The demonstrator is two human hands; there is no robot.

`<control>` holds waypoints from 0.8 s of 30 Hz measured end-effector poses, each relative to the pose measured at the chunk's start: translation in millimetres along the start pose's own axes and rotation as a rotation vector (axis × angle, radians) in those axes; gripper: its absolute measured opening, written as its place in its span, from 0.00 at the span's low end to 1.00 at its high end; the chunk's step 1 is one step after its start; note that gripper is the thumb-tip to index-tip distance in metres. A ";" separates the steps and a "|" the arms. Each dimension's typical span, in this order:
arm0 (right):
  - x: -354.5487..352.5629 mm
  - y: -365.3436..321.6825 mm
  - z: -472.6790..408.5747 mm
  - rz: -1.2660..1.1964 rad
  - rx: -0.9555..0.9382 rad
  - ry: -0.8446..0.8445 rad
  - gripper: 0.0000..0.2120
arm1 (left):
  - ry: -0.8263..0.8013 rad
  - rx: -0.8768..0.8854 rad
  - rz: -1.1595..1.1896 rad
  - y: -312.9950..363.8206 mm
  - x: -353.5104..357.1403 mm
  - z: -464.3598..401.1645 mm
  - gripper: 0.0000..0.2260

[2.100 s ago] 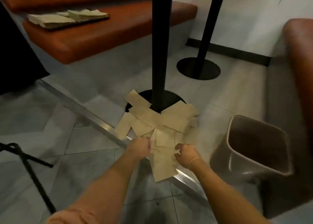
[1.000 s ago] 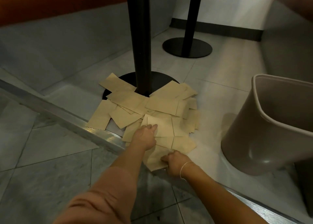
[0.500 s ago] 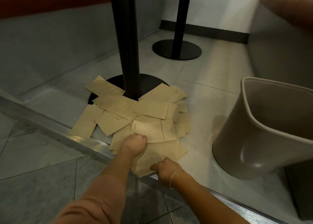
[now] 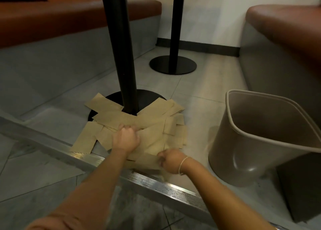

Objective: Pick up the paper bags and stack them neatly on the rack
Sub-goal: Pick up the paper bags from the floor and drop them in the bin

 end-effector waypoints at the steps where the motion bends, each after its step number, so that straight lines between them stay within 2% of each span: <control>1: -15.3 -0.2 4.9 0.003 0.006 0.044 0.15 | 0.043 -0.042 0.066 0.3 -13.6 -1.2 0.11; 5: -73.3 2.1 25.2 -0.047 0.106 0.333 0.09 | 0.156 -0.161 0.309 3.0 -59.6 -6.6 0.09; 10: -134.8 3.2 65.5 -0.167 0.245 0.796 0.17 | 0.230 -0.108 0.431 23.3 -101.4 -18.0 0.11; 13: -171.6 7.5 103.3 -0.173 0.301 0.975 0.20 | 0.273 -0.054 0.448 42.7 -119.8 -21.3 0.13; 18: -214.1 32.8 154.7 -0.145 0.529 1.127 0.22 | 0.314 -0.035 0.493 70.9 -146.2 -22.5 0.16; 24: -216.3 74.7 173.2 -0.164 0.803 1.093 0.16 | 0.345 -0.003 0.564 92.9 -175.9 -20.2 0.17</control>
Point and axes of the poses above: each hand's wrist, its own z-axis away from the middle knuckle, its own x-axis out of the palm, y = z × x, the point moved 2 cm from there along -z, towards the middle knuckle, and after that the axes turned 1 degree about z, right-handed, at the moved point
